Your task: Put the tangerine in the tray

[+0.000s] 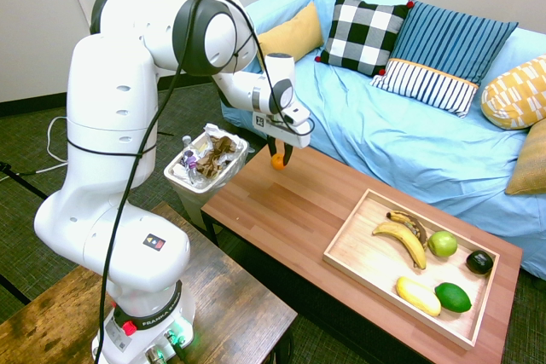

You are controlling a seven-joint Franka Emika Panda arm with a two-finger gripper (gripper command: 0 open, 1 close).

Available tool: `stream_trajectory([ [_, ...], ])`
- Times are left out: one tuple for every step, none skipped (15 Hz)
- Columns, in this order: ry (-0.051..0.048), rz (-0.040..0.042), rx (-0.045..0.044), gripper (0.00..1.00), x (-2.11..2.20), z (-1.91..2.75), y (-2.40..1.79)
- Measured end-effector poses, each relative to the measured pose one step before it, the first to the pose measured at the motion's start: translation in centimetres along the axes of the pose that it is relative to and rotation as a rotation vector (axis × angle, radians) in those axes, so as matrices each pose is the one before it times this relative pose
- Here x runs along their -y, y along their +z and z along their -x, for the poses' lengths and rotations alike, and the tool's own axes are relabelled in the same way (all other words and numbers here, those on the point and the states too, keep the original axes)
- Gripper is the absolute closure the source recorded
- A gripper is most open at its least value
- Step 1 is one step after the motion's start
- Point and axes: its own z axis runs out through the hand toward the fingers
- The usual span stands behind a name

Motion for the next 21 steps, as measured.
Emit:
stream_trajectory([
  [0.02668,-0.0091,-0.00609,1.0,-1.809,-2.005,-1.838],
  [0.03077,-0.00806,-0.00274,1.0,-2.009,-2.309,-1.418],
  [0.0333,-0.0073,-0.00199,1.0,-2.141,-2.732,-1.157],
  [0.03673,-0.004,-0.00164,1.0,-2.146,-2.752,-0.509],
  [0.03908,0.00183,0.00027,1.0,-2.101,-2.67,0.106],
  [0.04232,0.00537,0.00476,1.0,-2.106,-2.584,0.448],
  [0.0426,0.00337,0.00702,1.0,-1.667,-2.268,0.595],
  [0.04516,0.00167,0.00678,1.0,-1.281,-1.951,0.751],
  [0.04473,-0.00015,0.0082,1.0,-0.889,-1.779,1.046],
  [0.03753,0.00184,0.00261,1.0,-0.518,-1.505,1.228],
  [0.03443,0.00607,0.00285,1.0,-0.304,-1.247,1.337],
  [0.03787,0.00705,0.00619,1.0,-0.212,-1.131,1.254],
  [0.03919,0.00867,0.00793,1.0,-0.159,-1.077,1.209],
  [0.03506,0.00673,0.00908,1.0,-0.044,-0.901,1.114],
  [0.03694,0.00502,0.0102,1.0,0.058,-0.748,1.053],
  [0.03433,0.00873,0.01353,1.0,0.002,-0.655,1.268],
  [0.02892,0.01314,0.01349,1.0,-0.033,-0.642,1.353],
  [0.02556,0.01707,0.00737,1.0,0.008,-0.664,1.276],
  [0.02132,0.01621,0.00766,1.0,0.095,-0.526,1.187],
  [0.01285,0.01462,0.00807,1.0,0.208,-0.313,1.016],
  [0.00687,0.01158,0.00723,1.0,0.233,-0.237,0.693],
])
